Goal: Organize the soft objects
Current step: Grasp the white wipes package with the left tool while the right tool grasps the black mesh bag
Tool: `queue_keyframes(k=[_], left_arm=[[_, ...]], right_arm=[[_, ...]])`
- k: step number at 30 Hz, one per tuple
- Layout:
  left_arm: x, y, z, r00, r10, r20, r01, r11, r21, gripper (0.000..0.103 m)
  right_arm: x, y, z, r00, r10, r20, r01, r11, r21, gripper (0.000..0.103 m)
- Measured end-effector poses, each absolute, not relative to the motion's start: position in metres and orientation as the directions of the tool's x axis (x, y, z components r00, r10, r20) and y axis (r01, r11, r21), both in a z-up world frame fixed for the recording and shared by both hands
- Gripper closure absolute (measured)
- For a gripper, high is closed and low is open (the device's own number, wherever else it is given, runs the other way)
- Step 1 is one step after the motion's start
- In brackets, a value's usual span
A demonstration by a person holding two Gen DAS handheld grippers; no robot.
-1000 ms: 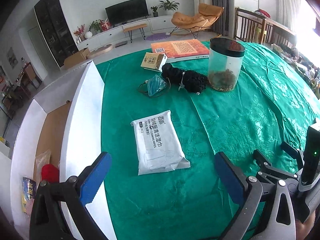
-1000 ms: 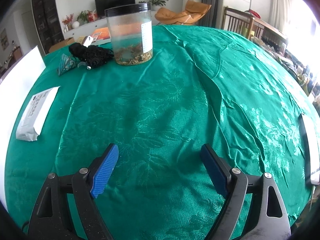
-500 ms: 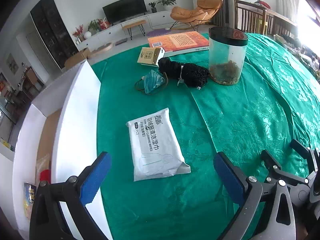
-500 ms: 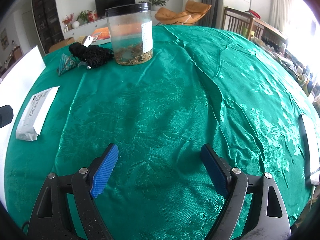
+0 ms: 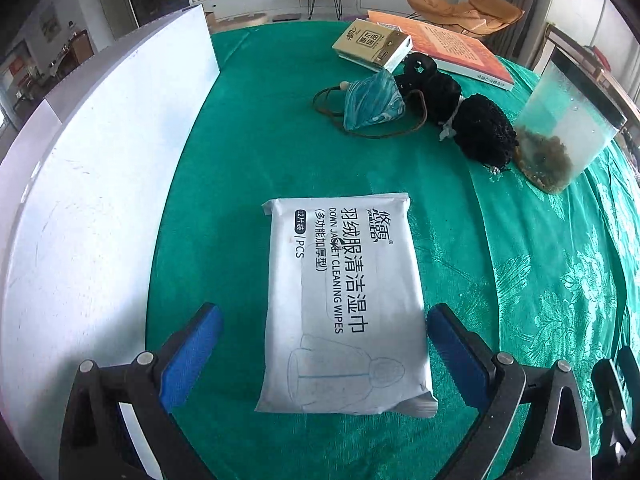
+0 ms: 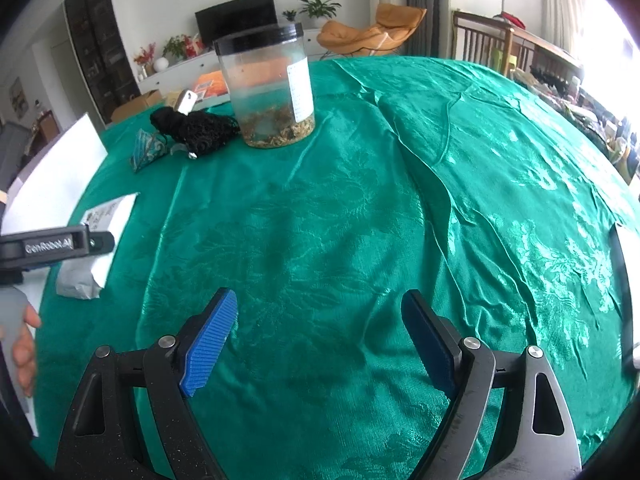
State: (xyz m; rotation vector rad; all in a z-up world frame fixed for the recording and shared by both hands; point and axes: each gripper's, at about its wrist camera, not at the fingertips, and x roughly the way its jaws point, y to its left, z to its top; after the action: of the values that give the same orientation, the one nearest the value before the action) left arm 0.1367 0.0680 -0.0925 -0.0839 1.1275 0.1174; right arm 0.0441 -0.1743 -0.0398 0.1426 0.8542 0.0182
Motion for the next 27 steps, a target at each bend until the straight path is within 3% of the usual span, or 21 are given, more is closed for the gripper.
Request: queue_keyframes(k=[5, 12, 18, 24, 27], left_arm=[[0.139, 0.067, -0.098, 0.418, 0.053, -0.907, -0.120, 0.993, 0.002, 0.002], [0.140, 0.075, -0.099, 0.458, 0.049, -0.887, -0.122, 0.992, -0.008, 0.004], [0.136, 0.072, -0.096, 0.490, 0.038, -0.871, -0.092, 0.996, -0.009, 0.014], [0.129, 0.063, -0.091, 0.507, 0.020, -0.862, -0.047, 0.999, -0.004, 0.031], [0.127, 0.065, -0.090, 0.513, 0.012, -0.858, -0.046, 0.999, -0.014, 0.033]], right_arm=[[0.085, -0.159, -0.013, 0.705, 0.176, -0.687, -0.136, 0.984, 0.112, 0.016], [0.150, -0.069, 0.010, 0.704, 0.247, -0.666, -0.453, 0.878, -0.154, 0.019], [0.193, -0.011, -0.015, 0.710, 0.093, -0.698, -0.539, 0.709, -0.454, 0.019], [0.214, 0.013, -0.047, 0.720, -0.014, -0.694, -0.583, 0.531, -0.615, 0.017], [0.226, 0.019, -0.056, 0.672, -0.051, -0.739, -0.624, 0.498, -0.602, 0.019]])
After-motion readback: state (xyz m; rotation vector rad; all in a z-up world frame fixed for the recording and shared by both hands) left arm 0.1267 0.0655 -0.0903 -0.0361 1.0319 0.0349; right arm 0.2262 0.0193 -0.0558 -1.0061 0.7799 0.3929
